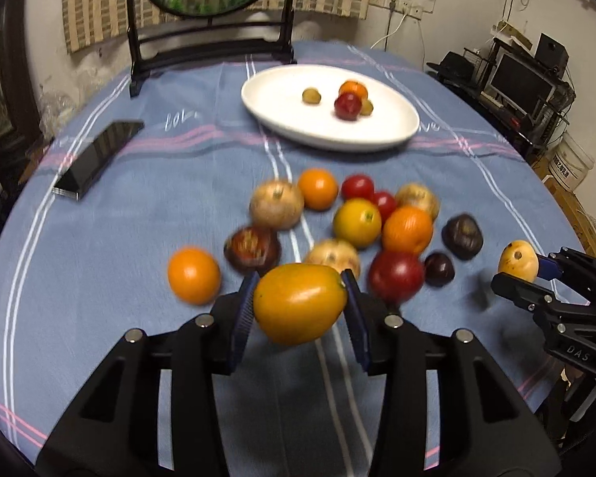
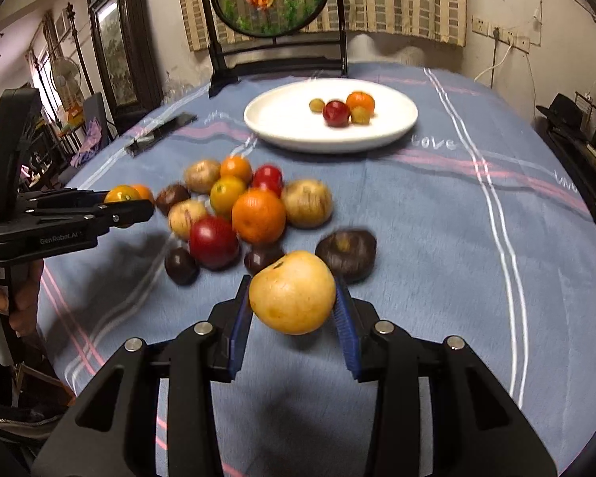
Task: Organize fruits
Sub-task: 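Carry both fruits onto the white plate and open both tools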
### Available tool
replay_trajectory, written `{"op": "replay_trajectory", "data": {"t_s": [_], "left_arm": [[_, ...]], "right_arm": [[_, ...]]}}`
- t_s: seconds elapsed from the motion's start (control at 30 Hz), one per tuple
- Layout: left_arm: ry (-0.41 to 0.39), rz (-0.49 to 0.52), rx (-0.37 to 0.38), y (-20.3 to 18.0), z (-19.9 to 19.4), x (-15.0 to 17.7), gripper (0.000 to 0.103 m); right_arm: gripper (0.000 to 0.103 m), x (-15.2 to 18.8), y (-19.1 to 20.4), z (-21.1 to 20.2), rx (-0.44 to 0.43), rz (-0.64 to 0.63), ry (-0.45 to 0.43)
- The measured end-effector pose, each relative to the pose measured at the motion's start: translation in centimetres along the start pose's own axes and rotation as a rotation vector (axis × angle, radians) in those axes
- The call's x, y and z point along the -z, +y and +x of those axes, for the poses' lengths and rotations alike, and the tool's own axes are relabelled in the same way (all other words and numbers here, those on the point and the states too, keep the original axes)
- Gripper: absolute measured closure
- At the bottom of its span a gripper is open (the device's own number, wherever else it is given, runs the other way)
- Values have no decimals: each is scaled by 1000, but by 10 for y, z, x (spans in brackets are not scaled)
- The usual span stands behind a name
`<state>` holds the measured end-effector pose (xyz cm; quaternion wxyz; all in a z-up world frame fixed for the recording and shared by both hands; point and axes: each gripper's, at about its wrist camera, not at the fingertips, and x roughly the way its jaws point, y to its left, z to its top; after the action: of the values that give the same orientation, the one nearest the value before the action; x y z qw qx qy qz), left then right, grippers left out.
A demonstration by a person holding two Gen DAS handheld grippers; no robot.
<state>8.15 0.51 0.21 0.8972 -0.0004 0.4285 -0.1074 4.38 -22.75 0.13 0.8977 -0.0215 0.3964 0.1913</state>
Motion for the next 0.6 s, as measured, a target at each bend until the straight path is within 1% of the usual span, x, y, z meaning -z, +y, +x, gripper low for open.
{"op": "replay_trajectory", "data": {"t_s": [0.1, 0.17, 0.27, 0.33, 0.47, 0.53, 0.6], "left_arm": [[-9, 0, 17, -2, 0, -20, 60], [-12, 1, 30, -5, 4, -37, 60], [-25, 18, 28, -13, 11, -61, 60], [-30, 18, 35, -16, 18, -79, 60], [-30, -6, 45, -18, 36, -110, 60], [-30, -22, 36, -18, 47, -123, 60], [-25, -39, 44, -16, 58, -135, 60]], "right_arm": [[63, -21, -4, -4, -13, 4, -37], [63, -35, -7, -5, -7, 1, -61], [63, -62, -9, -3, 6, 3, -92], [63, -78, -11, -1, -1, 7, -110], [63, -111, -16, 17, 11, 11, -126], [63, -125, -23, 34, 19, 29, -115], [63, -133, -28, 48, 37, 46, -99]]}}
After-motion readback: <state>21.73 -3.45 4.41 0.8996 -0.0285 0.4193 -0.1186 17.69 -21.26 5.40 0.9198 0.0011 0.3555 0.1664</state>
